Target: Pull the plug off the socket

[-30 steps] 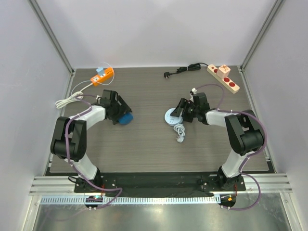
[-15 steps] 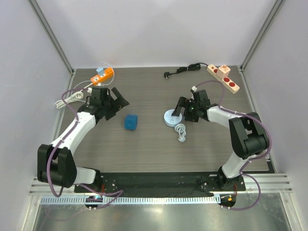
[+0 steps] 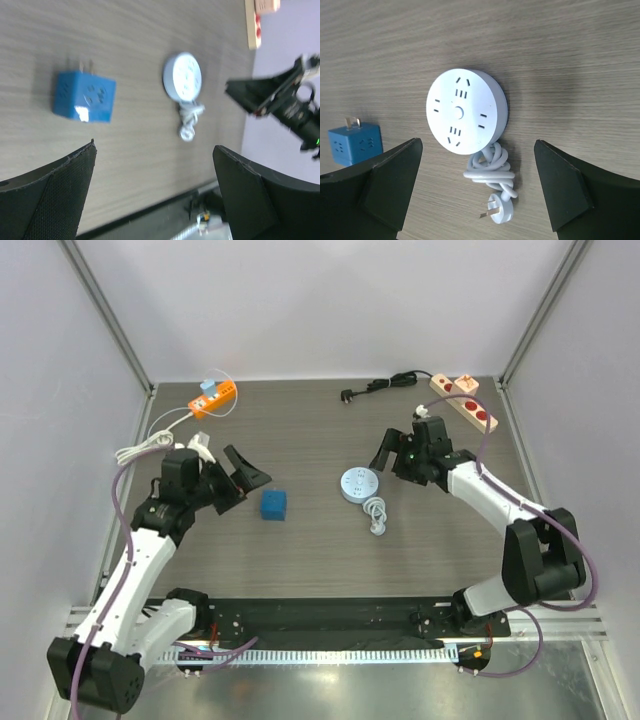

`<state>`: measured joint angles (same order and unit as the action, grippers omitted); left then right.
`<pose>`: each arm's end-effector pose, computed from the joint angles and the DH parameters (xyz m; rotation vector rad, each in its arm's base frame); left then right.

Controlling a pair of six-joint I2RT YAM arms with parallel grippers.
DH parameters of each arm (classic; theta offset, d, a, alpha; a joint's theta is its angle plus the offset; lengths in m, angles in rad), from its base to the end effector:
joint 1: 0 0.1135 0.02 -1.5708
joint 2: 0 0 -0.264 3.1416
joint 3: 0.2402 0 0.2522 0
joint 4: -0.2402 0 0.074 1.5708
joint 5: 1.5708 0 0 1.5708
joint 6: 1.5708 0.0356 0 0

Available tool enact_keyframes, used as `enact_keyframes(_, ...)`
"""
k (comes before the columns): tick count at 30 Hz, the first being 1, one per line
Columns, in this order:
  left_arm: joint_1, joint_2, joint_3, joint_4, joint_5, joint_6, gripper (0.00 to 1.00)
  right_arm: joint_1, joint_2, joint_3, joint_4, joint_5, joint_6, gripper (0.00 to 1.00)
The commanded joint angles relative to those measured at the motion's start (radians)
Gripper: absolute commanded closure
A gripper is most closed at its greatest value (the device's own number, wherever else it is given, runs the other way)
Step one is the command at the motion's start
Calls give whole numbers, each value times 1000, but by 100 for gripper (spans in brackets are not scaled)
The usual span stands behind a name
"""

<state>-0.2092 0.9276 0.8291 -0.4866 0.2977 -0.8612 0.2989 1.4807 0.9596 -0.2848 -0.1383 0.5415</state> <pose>0.1948 -0.0520 0.3007 -0.5543 2.2112 -0.9155 0.2988 0.0972 0.2277 0.2278 2.4304 0.5547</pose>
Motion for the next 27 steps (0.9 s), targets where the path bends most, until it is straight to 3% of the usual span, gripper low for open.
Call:
enact_keyframes(1,1,-52,-45,-18,205,-12,2,-6,-92,77,-69,132,41,0)
enact_keyframes(10,-1,-144,-113,20,396,-27,3,-29,-278,15,-88,284,210,1)
enact_keyframes(15,-2,-219,-154,48,446,-128,3,-101,-344,-12,-139,433,250,1)
enact_keyframes(21,-1,-282,-119,71,417,-157,3,-375,-336,-35,-105,425,195,1)
enact_keyframes(23,-2,-241,-91,88,417,-153,3,-493,-275,-24,-73,346,176,1)
enact_keyframes(27,-2,-126,-45,121,422,-125,4,-615,-105,60,30,211,45,0)
